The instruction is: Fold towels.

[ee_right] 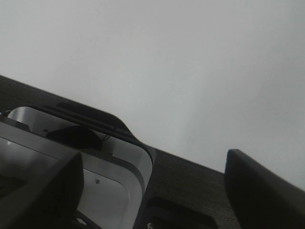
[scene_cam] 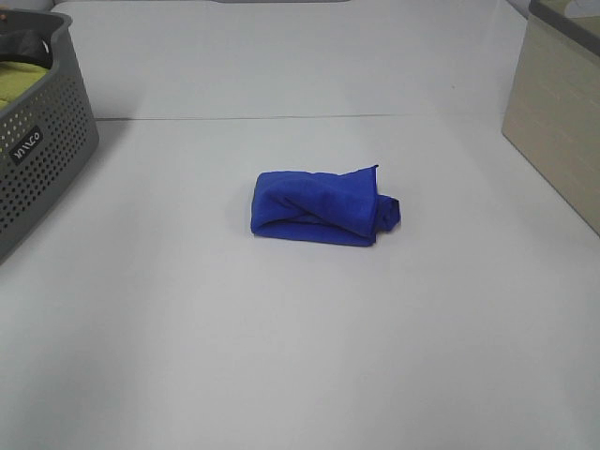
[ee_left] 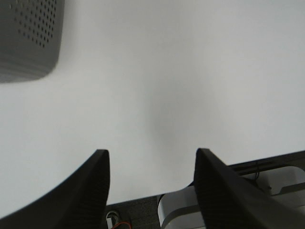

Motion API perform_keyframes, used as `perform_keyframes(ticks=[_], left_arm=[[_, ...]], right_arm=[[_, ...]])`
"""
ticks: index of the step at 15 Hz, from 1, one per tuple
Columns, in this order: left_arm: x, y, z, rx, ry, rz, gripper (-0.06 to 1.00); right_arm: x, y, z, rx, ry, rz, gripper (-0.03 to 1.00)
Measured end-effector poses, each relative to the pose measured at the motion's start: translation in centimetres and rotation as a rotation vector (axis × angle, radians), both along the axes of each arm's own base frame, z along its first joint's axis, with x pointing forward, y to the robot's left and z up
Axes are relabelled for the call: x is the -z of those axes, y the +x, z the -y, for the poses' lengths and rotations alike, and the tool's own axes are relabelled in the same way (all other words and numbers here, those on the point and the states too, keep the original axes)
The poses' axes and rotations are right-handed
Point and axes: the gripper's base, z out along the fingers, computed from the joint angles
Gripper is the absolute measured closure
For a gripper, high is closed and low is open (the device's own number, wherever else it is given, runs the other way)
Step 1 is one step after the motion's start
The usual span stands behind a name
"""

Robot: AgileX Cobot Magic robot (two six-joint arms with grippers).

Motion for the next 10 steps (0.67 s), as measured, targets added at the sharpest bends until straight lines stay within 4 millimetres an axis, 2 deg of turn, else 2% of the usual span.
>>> perform_keyframes(ticks=[4,6,7,10], left_arm=[[4.1,-7.5,-3.8,0.001,-0.033,0.063,0.42],[5.8,-10.4,-5.3,0.02,-0.087,0.186,0.42],[6.4,-11.0,-5.6,0.044,-0.101,0.236,0.42],[6.0,-12.1,-5.7,0.164,-0.115,0.347,0.42]], right_arm=[[3.6,-7.2,1.3,0.0,-0.02,0.101,0.18],[3.6,-9.7,1.8,0.003,-0.017,0.249,0.18],[3.5,-10.4,2.0,0.007,-0.016,0.328,0.18],[3.8,-11.2,2.3,0.019,-0.005,0.461,0.18]])
